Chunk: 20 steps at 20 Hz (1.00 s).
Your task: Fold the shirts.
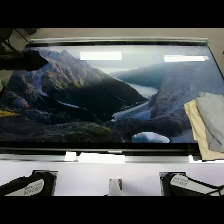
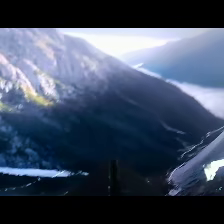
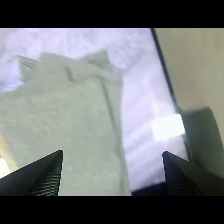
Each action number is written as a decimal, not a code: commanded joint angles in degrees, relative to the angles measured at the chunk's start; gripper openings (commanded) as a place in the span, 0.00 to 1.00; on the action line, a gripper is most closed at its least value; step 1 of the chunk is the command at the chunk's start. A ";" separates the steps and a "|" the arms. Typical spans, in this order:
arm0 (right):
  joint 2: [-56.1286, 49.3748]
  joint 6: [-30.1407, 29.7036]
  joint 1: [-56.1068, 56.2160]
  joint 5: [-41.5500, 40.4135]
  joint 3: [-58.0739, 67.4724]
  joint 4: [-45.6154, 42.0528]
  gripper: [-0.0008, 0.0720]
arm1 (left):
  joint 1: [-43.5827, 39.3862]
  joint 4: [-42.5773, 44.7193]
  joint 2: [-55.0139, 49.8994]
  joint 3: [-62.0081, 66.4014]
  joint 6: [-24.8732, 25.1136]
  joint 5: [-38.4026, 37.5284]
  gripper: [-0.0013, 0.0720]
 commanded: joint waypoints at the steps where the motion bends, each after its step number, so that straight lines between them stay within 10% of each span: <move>1: -4.00 3.32 17.53 6.23 2.54 0.83 0.92 | -6.29 15.61 -7.43 3.19 -6.23 -15.26 0.30; 2: -6.12 3.28 20.74 10.49 2.54 1.16 0.93 | -7.21 16.31 -9.20 3.13 -8.26 -20.28 0.71; 3: -8.02 3.21 22.91 13.70 2.54 1.38 0.94 | -7.76 16.13 -9.81 2.47 -8.74 -22.45 0.83; 7: -11.72 5.31 25.59 19.43 1.97 4.17 0.94 | -9.03 21.90 -6.29 -1.95 -15.10 -14.84 0.83; 20: -11.69 5.88 25.59 19.12 1.97 3.32 0.94 | -8.50 23.61 -6.56 -1.95 -14.14 -15.78 0.84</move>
